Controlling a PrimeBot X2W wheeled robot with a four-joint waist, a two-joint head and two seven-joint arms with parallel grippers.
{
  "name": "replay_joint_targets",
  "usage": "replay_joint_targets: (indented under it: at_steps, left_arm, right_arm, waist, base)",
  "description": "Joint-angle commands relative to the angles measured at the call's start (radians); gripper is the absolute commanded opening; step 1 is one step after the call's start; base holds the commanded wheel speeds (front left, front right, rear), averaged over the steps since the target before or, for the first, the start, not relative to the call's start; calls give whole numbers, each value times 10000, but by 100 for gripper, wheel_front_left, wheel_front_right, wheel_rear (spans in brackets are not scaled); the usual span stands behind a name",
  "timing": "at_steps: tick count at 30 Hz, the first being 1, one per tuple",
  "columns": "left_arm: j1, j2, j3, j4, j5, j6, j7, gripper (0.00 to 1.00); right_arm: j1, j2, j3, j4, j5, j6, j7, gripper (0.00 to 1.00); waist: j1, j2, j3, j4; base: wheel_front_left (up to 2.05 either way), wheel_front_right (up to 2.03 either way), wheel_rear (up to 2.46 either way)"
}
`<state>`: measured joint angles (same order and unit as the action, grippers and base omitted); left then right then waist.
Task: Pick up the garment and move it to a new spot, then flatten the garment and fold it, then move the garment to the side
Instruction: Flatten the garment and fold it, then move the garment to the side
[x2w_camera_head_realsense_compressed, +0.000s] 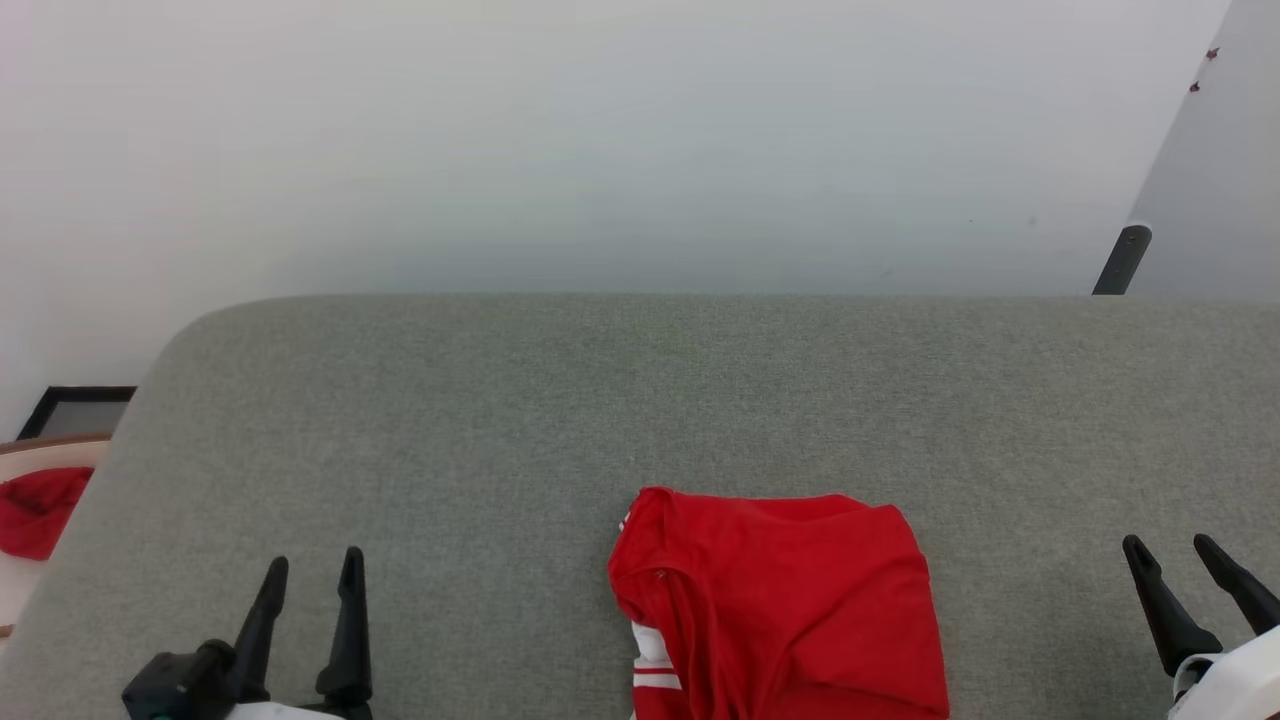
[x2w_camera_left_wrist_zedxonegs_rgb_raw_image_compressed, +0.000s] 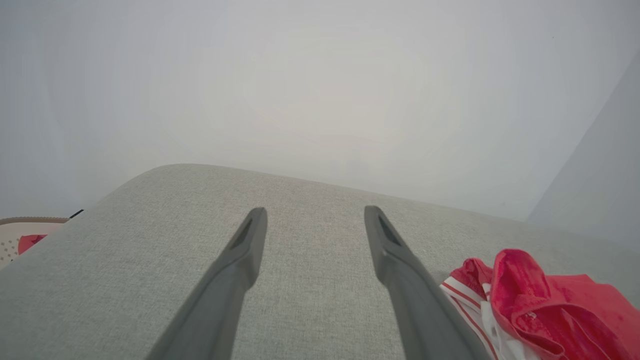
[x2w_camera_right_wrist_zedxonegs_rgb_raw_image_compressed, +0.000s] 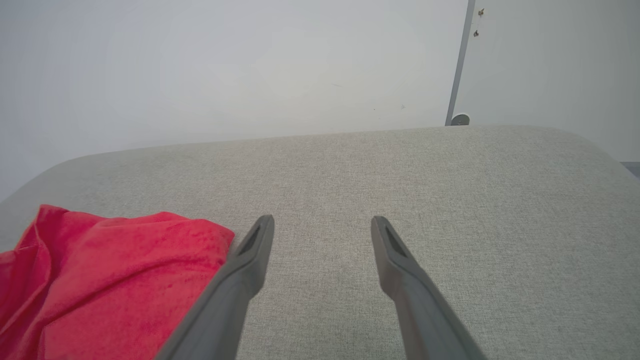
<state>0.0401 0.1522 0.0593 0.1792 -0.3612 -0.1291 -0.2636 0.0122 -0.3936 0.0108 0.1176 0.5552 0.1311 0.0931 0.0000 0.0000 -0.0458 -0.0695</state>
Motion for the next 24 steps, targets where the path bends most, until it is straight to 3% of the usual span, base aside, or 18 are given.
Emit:
replay_joint_targets:
  at_steps: [1, 10, 24]
  left_arm:
    - [39, 39, -27, 18, -54, -27, -5, 100]
    - [23, 55, -38, 30, -42, -27, -5, 100]
    - [-38, 173, -250, 33, -54, -28, -5, 100]
  right_arm:
    - [112, 38, -18, 10, 69, -8, -45, 100]
    - [7, 46, 293, 24, 99, -8, 137, 100]
    - [-410, -105, 1633, -54, 496, -8, 1672, 100]
  waist:
    - [0, 0, -7, 9]
    - [0, 0, -14, 265]
    - [0, 0, 352, 1426]
  base:
    - [0, 0, 0]
    - [0, 0, 0]
    - [0, 0, 0]
